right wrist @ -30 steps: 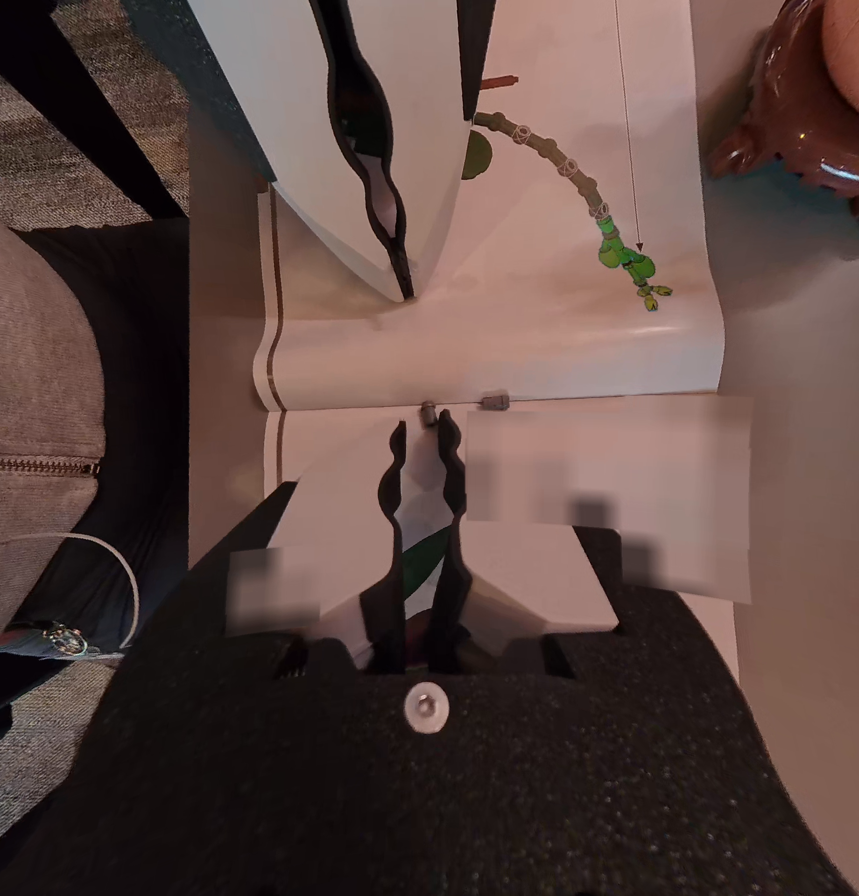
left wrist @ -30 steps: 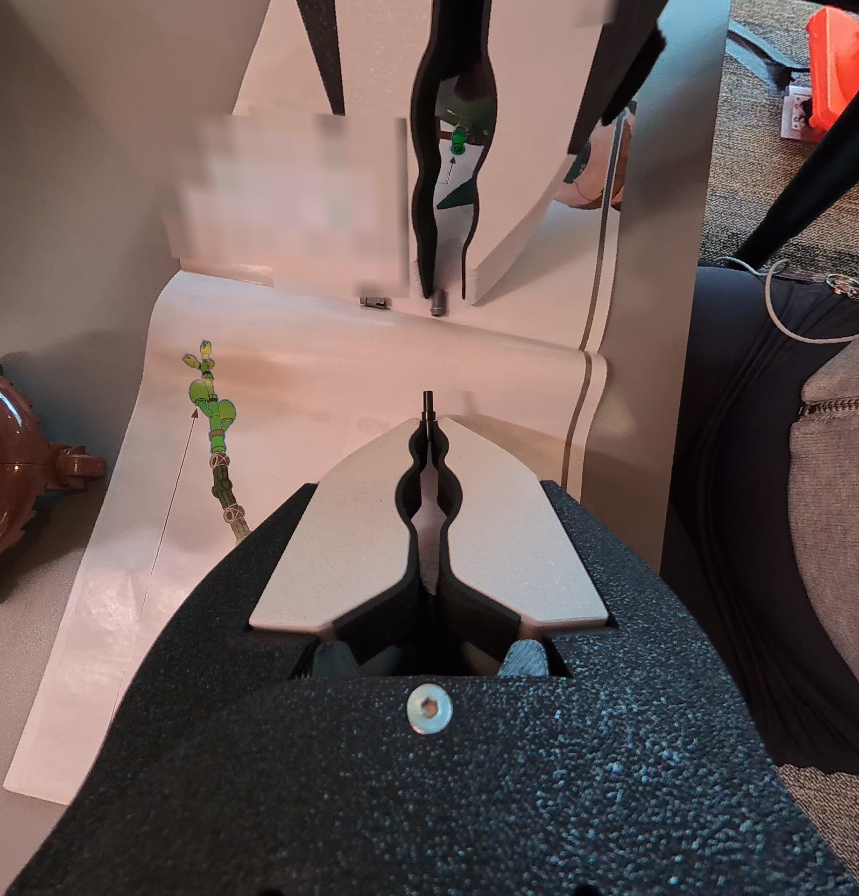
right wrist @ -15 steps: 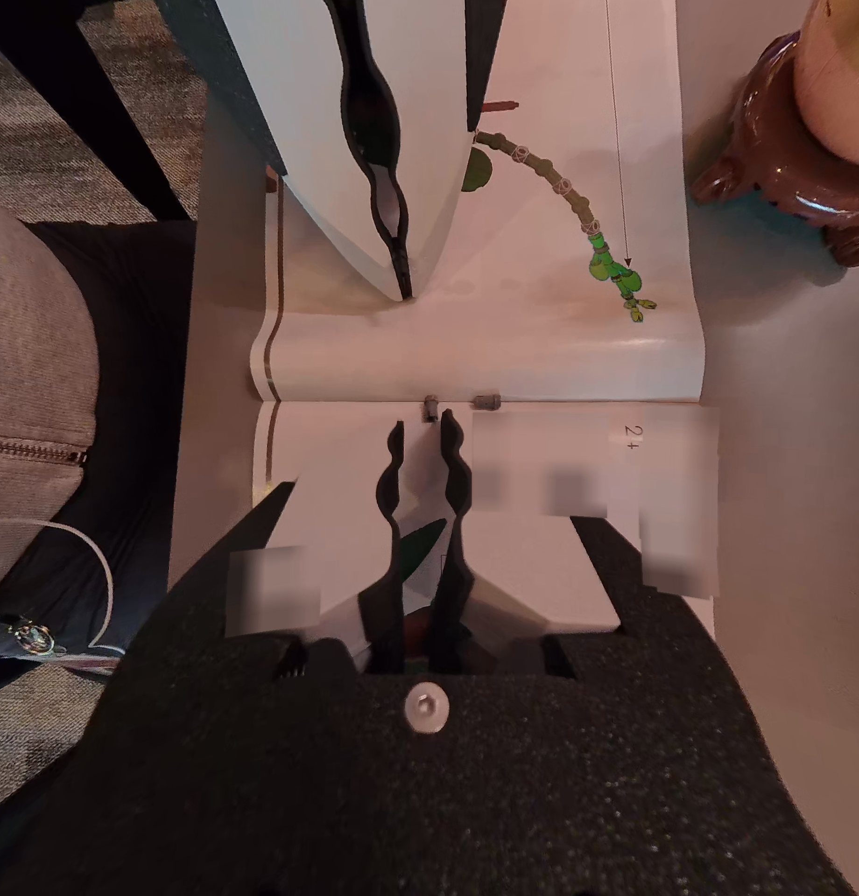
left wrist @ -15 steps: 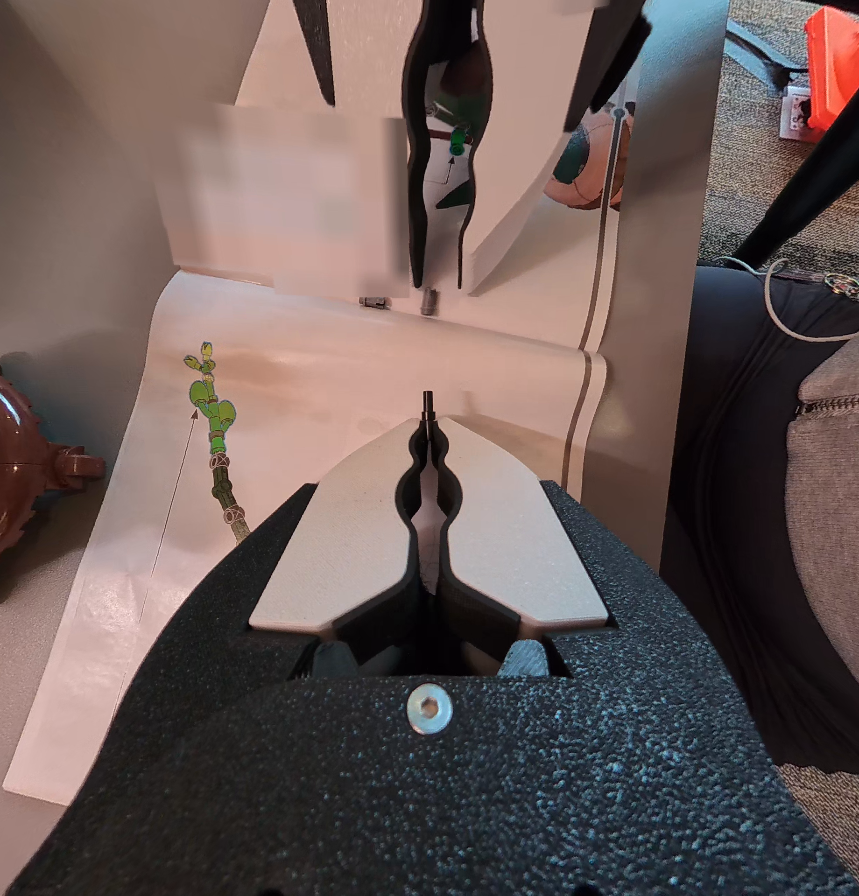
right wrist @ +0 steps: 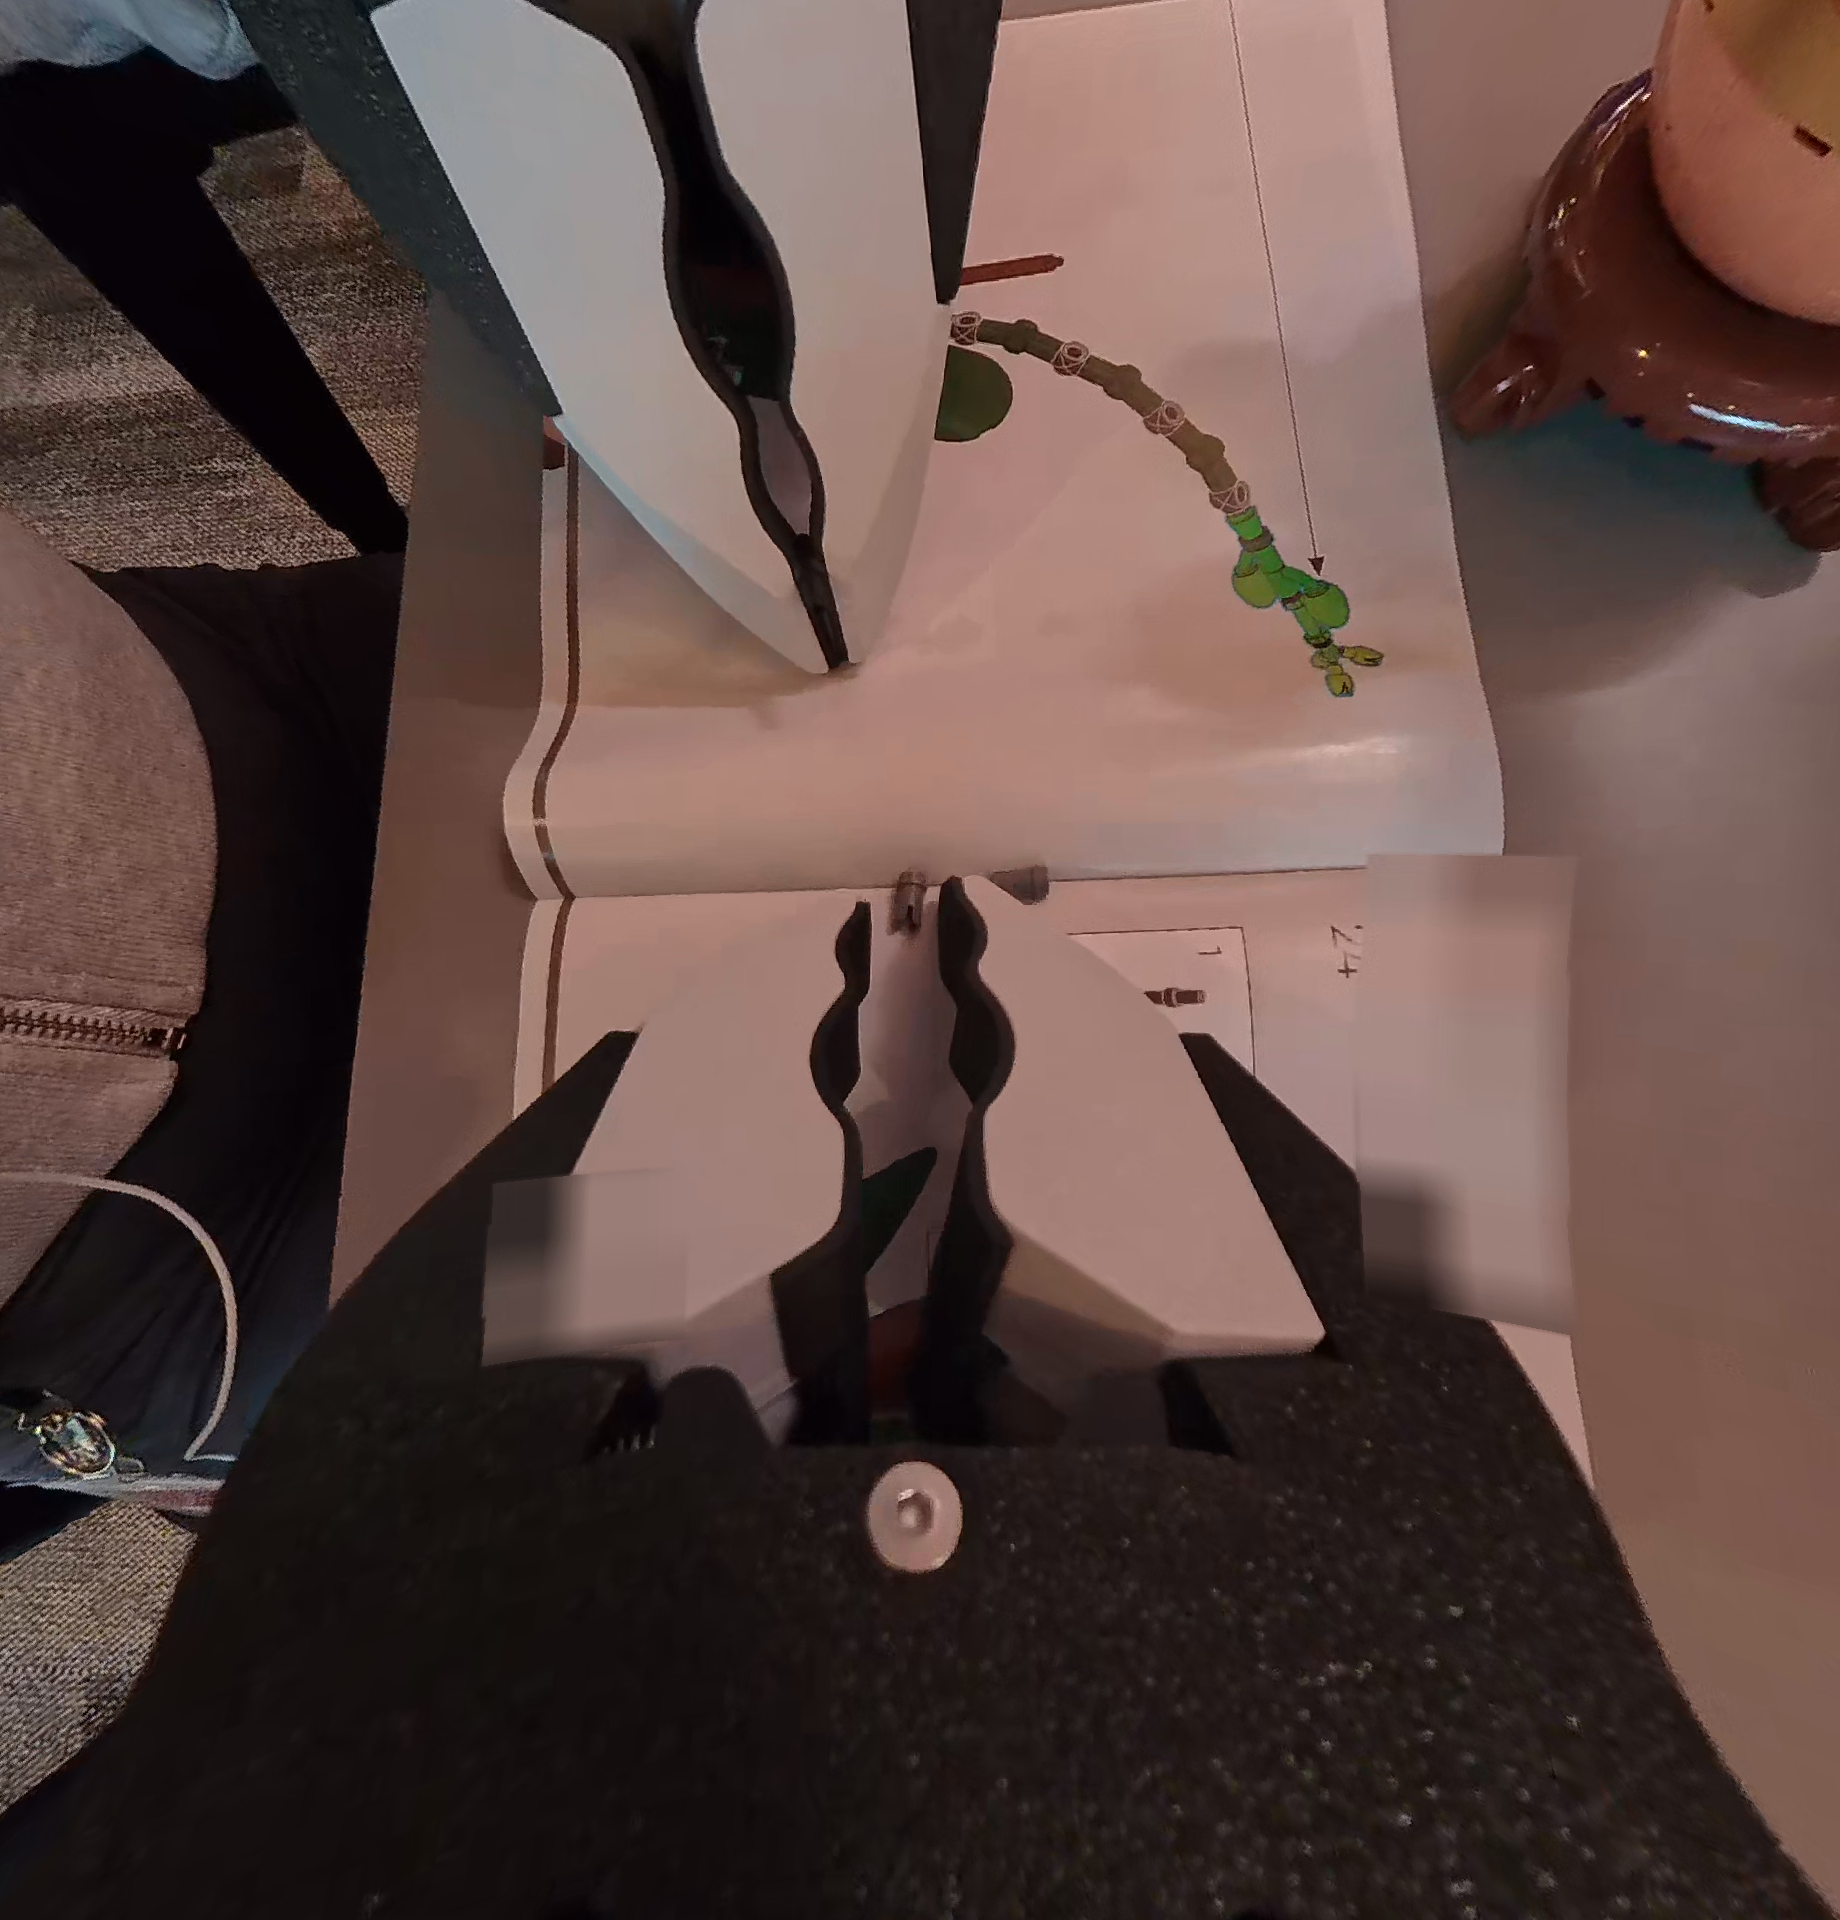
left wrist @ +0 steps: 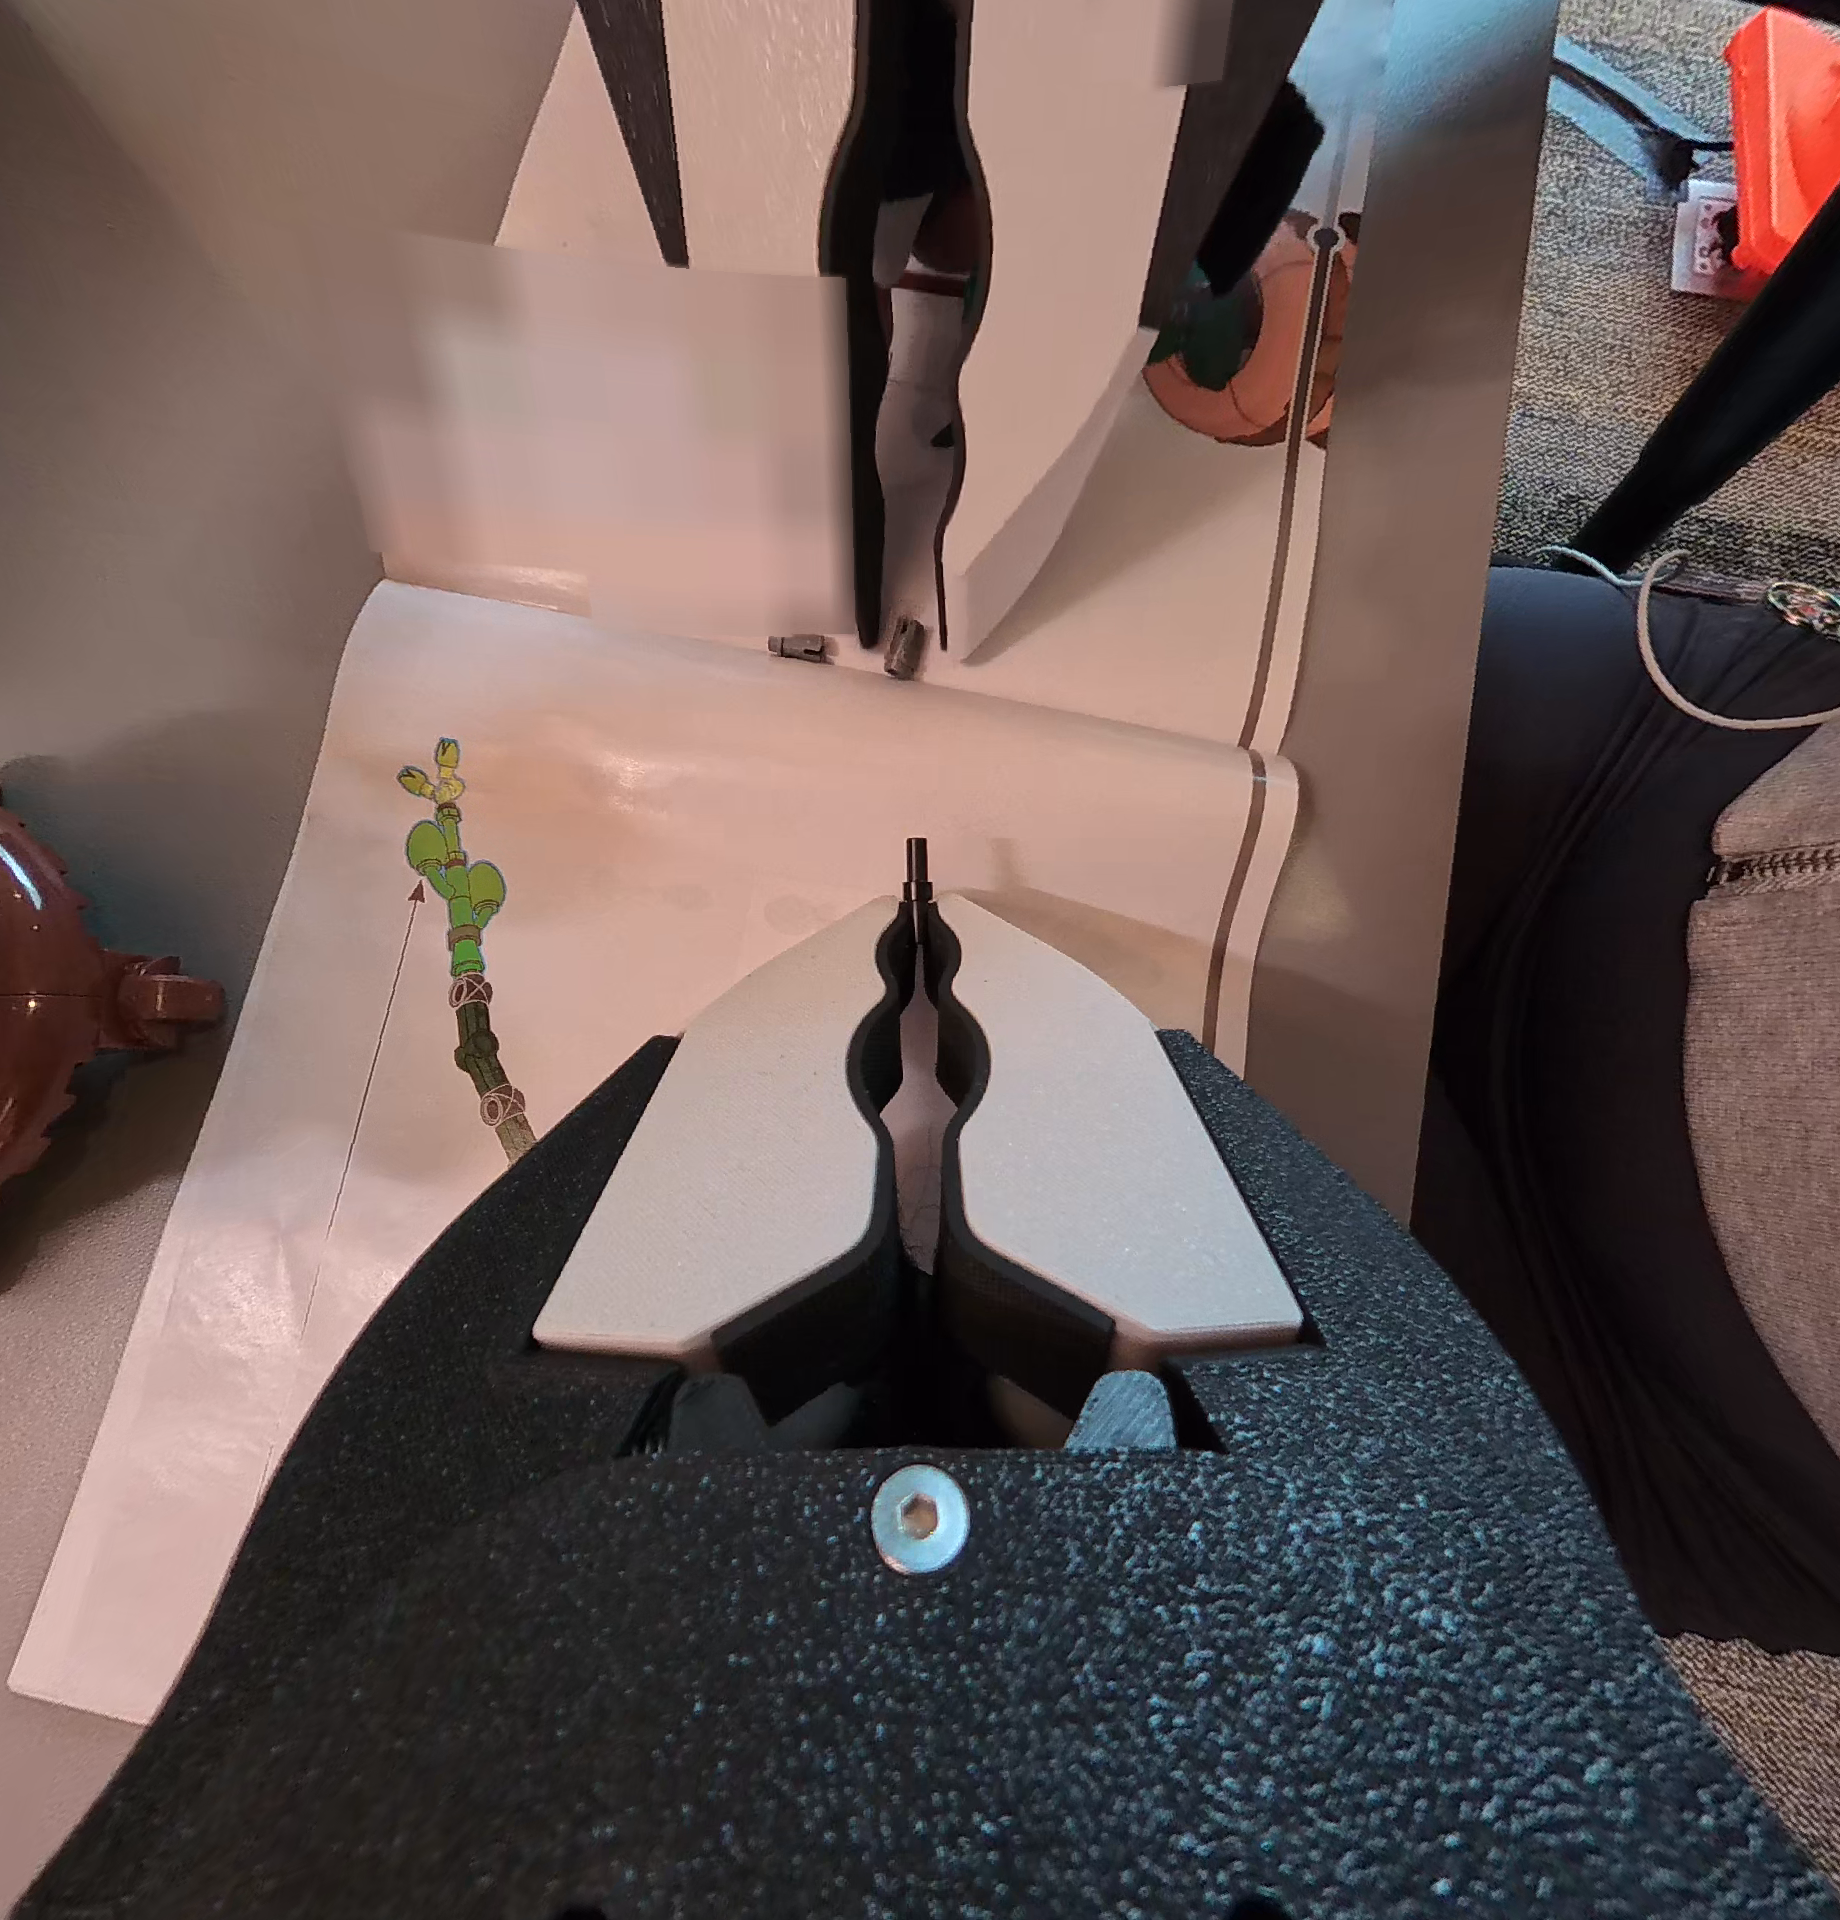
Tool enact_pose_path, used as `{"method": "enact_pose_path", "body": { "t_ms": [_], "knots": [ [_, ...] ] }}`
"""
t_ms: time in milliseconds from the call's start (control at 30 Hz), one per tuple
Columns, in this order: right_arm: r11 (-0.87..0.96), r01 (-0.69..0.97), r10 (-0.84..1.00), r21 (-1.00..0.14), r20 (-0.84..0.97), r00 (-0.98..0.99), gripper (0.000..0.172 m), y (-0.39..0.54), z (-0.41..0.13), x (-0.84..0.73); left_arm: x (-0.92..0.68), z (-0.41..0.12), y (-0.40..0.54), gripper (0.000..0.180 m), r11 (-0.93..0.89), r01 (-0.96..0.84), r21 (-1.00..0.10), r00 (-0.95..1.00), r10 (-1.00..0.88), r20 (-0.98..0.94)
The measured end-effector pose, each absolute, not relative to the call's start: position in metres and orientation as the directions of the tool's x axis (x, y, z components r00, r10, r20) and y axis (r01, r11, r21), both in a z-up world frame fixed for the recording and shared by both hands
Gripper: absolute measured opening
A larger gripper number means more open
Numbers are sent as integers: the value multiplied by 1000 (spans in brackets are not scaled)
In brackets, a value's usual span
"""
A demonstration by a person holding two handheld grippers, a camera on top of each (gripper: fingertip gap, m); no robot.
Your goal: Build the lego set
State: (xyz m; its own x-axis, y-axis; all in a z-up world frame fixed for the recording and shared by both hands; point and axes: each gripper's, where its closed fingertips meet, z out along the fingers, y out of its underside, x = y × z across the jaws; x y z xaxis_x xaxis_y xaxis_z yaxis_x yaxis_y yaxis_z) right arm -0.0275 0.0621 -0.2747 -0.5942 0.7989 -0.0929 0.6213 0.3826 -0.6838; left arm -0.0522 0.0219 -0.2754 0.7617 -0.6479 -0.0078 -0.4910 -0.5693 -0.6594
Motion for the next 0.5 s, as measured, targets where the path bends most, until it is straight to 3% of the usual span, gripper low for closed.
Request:
{"method": "enact_pose_path", "body": {
  "t_ms": [333, 500],
  "knots": [
    [378, 619, 792, -688, -106, -601, 4, 61, -278, -27, -52, -276, 22, 0, -568, -493, -659, 762, -648, -12],
    [484, 558, 768, -674, 22, -640, 3, 62, -273, -29, -52, -276, 22, 0, -567, -492, -661, 762, -647, -13]
  ]
}}
